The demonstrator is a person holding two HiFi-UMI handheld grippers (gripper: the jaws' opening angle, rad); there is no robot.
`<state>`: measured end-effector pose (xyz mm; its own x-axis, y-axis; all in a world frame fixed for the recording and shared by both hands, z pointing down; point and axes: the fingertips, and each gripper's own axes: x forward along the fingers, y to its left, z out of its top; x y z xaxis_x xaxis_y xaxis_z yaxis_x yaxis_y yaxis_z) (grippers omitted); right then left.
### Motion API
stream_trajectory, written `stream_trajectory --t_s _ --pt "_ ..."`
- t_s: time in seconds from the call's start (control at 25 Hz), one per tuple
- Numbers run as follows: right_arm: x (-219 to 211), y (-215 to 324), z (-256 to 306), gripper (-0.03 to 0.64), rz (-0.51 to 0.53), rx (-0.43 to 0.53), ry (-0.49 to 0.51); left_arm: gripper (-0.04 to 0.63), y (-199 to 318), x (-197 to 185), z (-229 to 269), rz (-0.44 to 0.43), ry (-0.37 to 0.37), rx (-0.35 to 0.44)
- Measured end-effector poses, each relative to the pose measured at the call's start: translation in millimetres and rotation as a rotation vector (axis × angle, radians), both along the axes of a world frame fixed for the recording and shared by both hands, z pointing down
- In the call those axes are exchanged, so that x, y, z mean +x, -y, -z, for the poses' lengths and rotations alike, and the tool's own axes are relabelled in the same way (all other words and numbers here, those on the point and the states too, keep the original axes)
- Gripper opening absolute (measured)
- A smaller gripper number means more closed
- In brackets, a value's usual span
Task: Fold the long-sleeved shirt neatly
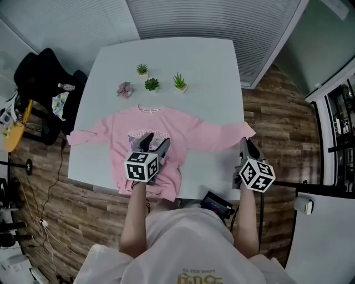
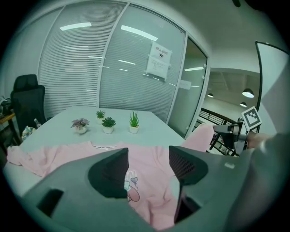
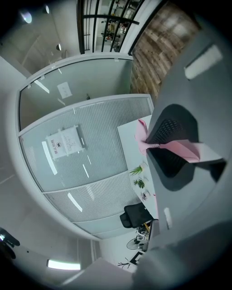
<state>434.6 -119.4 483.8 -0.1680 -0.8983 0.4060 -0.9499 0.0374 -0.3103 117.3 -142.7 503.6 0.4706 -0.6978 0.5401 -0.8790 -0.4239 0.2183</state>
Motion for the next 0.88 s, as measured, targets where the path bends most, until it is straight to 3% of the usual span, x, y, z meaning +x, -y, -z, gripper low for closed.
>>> stream_trajectory --t_s 0.6,0.88 --pt "-57.1 13.1 14.9 0.041 0.104 0.042 0.027 0.302 -18.2 -91.0 27.8 0.127 0.082 0.04" --pt "-96.1 19.7 13.3 0.041 0.148 0.036 -0.011 0.305 -12.3 -125.2 29.0 0.131 0.077 0.06"
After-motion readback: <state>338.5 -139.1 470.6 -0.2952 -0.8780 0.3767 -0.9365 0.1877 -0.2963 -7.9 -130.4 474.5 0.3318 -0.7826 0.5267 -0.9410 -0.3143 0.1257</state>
